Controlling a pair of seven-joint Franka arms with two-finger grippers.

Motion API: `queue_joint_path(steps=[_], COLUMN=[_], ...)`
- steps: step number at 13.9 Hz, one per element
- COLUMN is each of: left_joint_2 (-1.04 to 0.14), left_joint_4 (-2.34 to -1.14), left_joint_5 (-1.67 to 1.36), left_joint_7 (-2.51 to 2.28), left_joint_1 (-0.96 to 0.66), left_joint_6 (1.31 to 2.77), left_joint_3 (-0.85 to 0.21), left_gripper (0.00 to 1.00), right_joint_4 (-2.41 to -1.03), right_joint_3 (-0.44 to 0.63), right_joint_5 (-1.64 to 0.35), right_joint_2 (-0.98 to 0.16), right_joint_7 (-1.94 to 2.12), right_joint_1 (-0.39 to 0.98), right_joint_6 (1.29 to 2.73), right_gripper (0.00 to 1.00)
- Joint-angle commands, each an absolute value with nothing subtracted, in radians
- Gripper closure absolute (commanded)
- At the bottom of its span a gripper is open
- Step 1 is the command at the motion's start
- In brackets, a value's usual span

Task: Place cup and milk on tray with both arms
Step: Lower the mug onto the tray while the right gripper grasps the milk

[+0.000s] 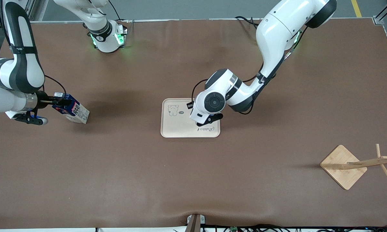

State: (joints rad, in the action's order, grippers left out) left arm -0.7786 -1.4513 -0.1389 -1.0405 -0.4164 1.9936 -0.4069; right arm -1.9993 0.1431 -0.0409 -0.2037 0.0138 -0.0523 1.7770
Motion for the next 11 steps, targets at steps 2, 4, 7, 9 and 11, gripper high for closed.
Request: queue_joint_path(steps=[2, 4, 7, 9, 11], left_joint_2=[-0.792, -0.788, -0.772, -0.758, -0.72], left_joint_4=[-1.416, -1.404, -1.358, -1.309, -1.296], left_joint_5=[-0.156, -0.158, -0.158, -0.156, -0.156], left_joint_7=[-1.04, -1.038, -1.046, -1.051, -1.051], left_joint_1=[-0.417, -0.413, -0.408, -0.402, -0.371], left_joint_6=[1.962, 1.962, 1.898, 1.821, 1.769], left_joint_3=[-0.384, -0.383, -0.385, -0.383, -0.388], left_gripper=[0.09, 0.0, 0.0, 0.0, 0.0], right_joint_4=[-2.037, -2.033, -1.901, -1.779, -1.659], right_joint_3=[0.14, 0.14, 0.138, 0.137, 0.137], right_joint_5=[-0.052, -0.052, -0.054, -0.055, -0.058], right_joint_2=[-0.167, -0.167, -0.17, -0.175, -0.19], right_joint_7=[-0.002, -0.002, -0.003, -0.006, -0.006], right_joint_1=[-0.041, -0.044, -0.04, 0.006, 0.067], right_joint_6=[1.783, 1.781, 1.648, 1.542, 1.438], right_gripper=[0.64, 0.89, 0.91, 0.91, 0.91])
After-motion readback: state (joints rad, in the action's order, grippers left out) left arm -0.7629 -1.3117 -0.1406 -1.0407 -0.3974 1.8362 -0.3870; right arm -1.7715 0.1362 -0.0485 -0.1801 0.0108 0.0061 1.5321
